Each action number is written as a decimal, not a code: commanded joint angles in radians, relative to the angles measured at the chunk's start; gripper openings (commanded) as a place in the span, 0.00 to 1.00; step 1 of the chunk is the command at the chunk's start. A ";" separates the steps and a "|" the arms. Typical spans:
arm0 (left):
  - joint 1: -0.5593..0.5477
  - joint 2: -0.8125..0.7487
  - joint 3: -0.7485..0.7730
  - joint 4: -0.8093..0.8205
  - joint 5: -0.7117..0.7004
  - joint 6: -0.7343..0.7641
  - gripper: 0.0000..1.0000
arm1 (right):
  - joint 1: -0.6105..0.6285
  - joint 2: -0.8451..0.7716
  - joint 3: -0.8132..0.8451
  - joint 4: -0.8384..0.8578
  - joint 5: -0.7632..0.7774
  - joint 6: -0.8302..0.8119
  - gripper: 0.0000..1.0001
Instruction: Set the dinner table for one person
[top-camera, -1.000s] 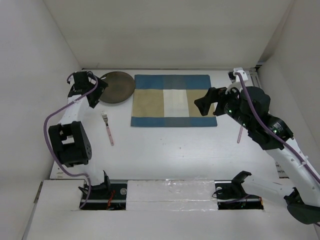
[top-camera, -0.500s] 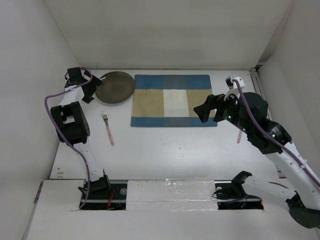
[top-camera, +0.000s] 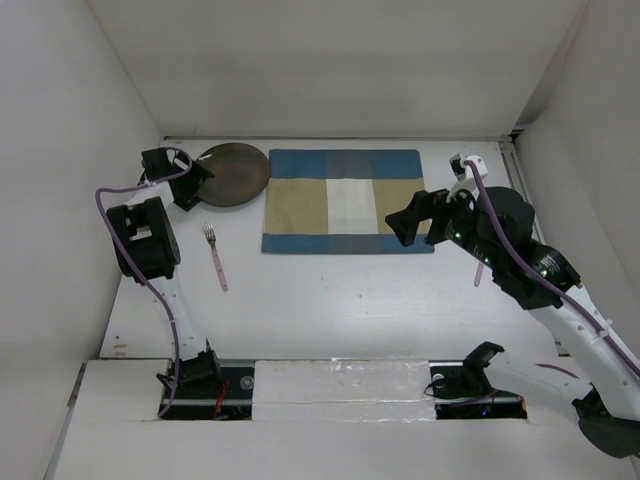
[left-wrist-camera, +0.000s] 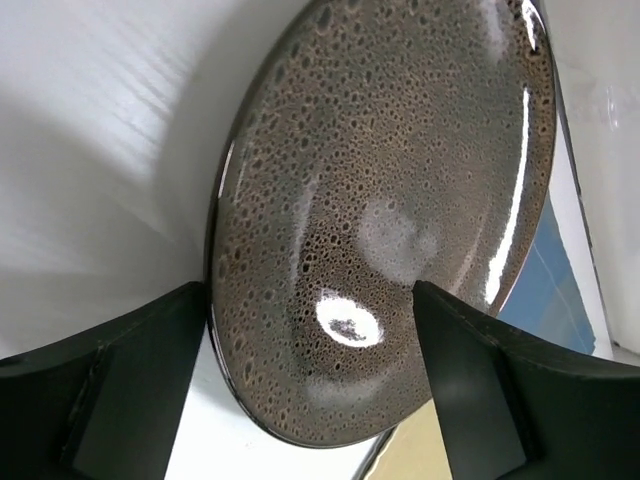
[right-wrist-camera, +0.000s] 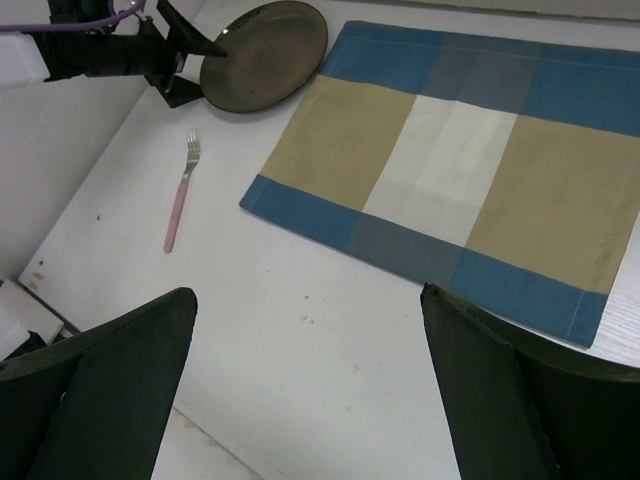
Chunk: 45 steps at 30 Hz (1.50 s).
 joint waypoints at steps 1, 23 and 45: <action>0.007 0.041 -0.048 0.059 0.055 -0.019 0.80 | 0.005 -0.021 -0.018 0.066 -0.011 0.018 1.00; 0.016 -0.020 -0.125 0.171 0.063 -0.059 0.00 | 0.005 -0.012 -0.027 0.094 -0.029 0.018 1.00; 0.140 -0.255 -0.339 0.671 0.452 -0.428 0.00 | -0.004 -0.050 -0.055 0.094 -0.039 0.036 1.00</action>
